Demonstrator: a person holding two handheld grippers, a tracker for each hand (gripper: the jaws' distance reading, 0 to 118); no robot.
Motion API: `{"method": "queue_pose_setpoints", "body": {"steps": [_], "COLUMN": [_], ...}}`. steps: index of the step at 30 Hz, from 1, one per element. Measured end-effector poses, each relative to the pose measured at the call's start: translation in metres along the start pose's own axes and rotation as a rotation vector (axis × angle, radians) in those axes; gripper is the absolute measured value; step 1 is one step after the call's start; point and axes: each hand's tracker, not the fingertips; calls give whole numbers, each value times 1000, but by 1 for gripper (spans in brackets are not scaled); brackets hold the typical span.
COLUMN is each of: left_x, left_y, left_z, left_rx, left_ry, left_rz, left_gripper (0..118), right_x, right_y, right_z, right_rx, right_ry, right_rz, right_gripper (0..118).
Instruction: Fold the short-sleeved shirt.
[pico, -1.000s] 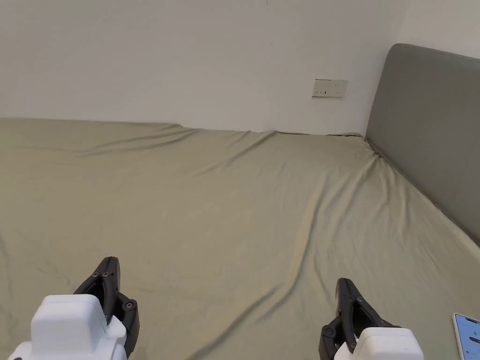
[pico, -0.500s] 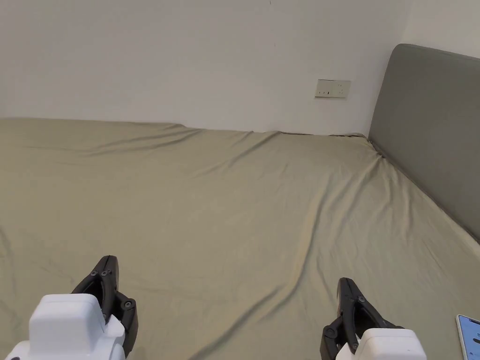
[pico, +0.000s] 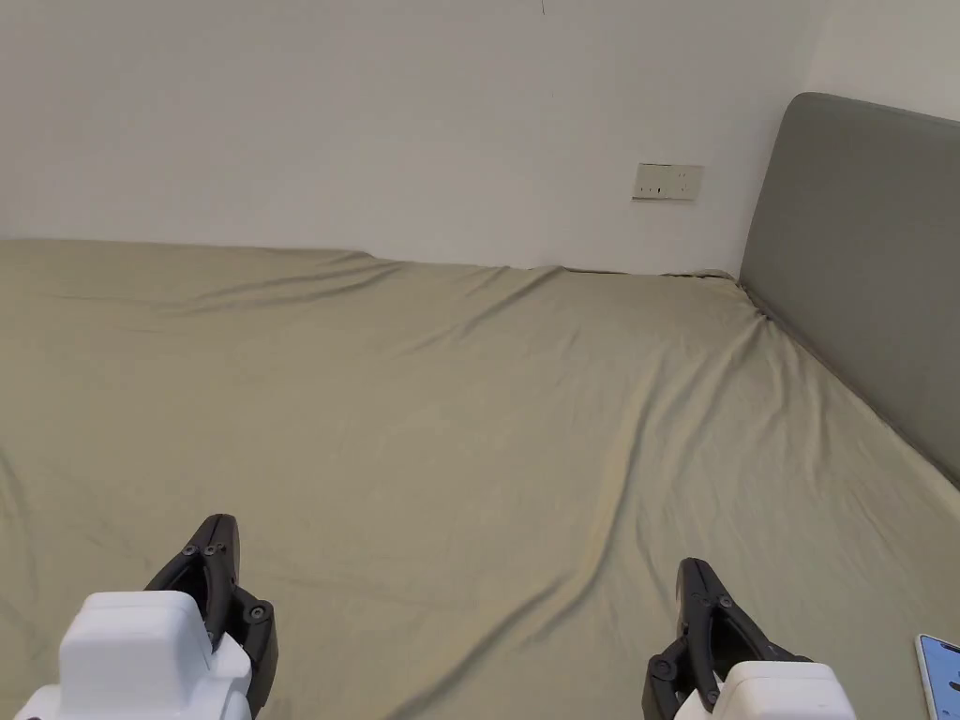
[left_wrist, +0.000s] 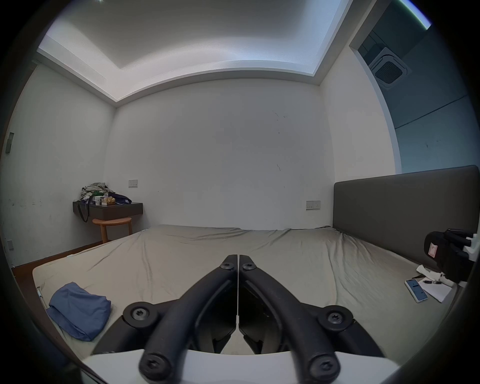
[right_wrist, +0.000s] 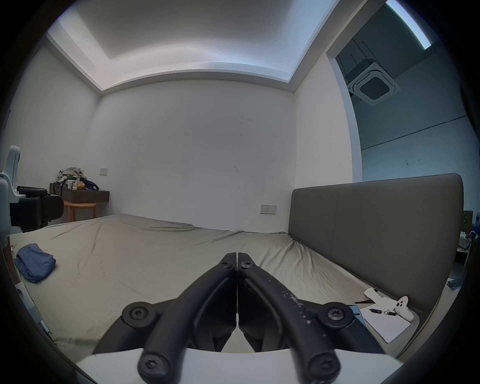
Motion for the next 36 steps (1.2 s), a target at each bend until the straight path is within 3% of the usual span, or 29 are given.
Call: {"method": "queue_pose_setpoints", "body": {"steps": [36], "left_x": [-6], "left_y": [2], "left_z": [2], "left_rx": [-8], "left_ry": [-1], "left_rz": [12], "left_gripper": [0], "right_x": [-4], "right_y": [3], "right_z": [1], "right_rx": [5], "right_ry": [8], "right_rz": [10], "right_gripper": [3]}}
